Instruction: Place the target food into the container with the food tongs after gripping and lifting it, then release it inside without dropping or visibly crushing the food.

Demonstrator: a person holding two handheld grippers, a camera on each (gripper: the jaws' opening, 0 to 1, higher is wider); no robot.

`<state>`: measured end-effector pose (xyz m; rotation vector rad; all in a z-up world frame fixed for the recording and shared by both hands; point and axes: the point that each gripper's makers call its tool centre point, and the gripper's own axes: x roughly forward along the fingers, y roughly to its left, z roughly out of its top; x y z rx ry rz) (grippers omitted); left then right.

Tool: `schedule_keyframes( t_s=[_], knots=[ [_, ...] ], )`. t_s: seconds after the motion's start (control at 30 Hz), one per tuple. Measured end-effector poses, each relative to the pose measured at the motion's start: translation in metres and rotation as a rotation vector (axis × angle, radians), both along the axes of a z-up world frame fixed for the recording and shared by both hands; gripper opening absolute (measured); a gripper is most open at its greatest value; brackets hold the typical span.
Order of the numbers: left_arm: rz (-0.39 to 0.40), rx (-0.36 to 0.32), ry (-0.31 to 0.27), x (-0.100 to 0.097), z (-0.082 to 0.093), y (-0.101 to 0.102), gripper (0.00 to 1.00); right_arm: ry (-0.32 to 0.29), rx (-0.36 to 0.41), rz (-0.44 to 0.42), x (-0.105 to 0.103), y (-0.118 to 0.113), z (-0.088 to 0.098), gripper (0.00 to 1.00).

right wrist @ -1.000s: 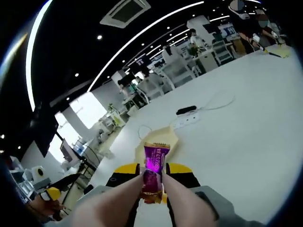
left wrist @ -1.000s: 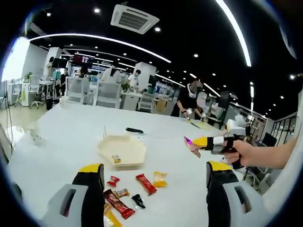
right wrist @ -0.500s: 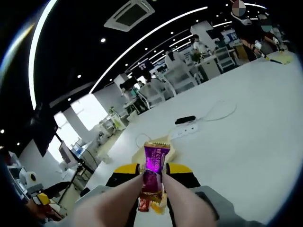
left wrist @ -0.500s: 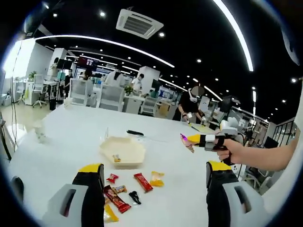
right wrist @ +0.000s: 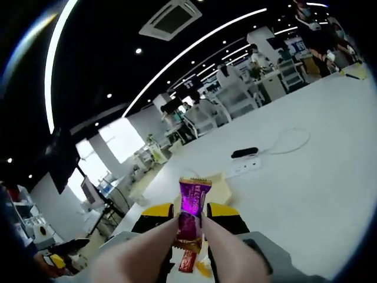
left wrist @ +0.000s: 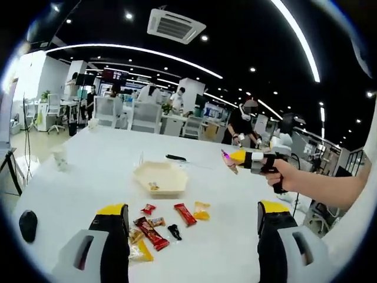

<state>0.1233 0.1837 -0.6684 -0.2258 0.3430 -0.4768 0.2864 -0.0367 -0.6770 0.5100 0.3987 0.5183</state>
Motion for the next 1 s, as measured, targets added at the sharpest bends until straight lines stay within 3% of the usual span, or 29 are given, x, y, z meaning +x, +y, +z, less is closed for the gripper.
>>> schedule_keyframes(
  t_s=[0.13,0.43,0.57,0.83,0.93,1.0],
  knots=[
    [-0.011,0.016,0.014,0.006,-0.005,0.000,0.90,-0.014,-0.011,0.007,0.005,0.004,0.004,0.21],
    [-0.032,0.009,0.001,0.028,0.003,-0.006,0.90,-0.034,-0.030,0.020,0.018,0.009,0.013,0.21],
    [-0.045,0.008,-0.012,0.025,0.004,-0.010,0.90,-0.060,-0.067,0.031,0.026,0.014,0.019,0.21],
    [-0.034,0.004,0.042,0.011,-0.012,0.001,0.90,-0.089,-0.092,0.044,0.040,0.030,0.037,0.21],
    [-0.013,-0.008,0.050,0.010,-0.004,0.005,0.90,-0.085,-0.084,0.054,0.042,0.038,0.049,0.21],
    [-0.006,-0.011,0.015,0.011,0.007,0.007,0.90,-0.106,-0.111,0.073,0.047,0.045,0.060,0.21]
  ],
)
